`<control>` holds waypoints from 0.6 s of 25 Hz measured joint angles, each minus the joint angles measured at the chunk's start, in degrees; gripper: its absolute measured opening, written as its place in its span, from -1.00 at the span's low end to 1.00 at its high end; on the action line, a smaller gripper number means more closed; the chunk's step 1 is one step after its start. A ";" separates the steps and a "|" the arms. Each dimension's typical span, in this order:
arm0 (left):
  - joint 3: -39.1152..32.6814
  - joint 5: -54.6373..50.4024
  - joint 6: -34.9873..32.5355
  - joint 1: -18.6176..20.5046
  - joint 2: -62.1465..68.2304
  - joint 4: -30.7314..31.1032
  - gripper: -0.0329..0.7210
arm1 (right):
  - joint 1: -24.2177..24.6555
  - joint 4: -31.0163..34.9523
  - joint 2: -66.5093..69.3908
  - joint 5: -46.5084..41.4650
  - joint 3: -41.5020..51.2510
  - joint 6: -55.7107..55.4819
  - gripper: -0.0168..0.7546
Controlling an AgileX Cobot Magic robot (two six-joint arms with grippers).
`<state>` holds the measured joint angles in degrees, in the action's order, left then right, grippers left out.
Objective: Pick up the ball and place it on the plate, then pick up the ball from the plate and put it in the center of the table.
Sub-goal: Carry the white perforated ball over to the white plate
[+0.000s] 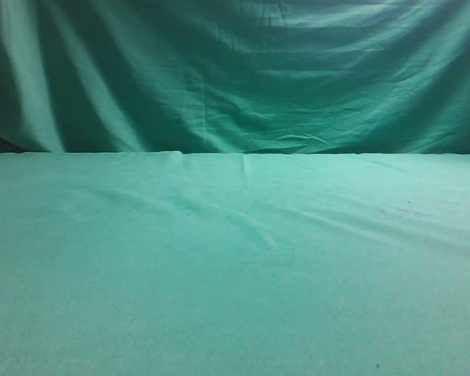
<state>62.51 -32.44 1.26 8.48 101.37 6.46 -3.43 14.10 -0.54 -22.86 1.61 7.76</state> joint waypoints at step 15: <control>6.36 -3.19 -1.73 -0.12 0.09 -7.26 0.78 | 0.00 0.00 0.00 0.00 0.00 0.00 -0.96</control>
<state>68.86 -35.62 -0.47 8.36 101.47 -0.80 -3.43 14.10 -0.54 -22.86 1.61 7.76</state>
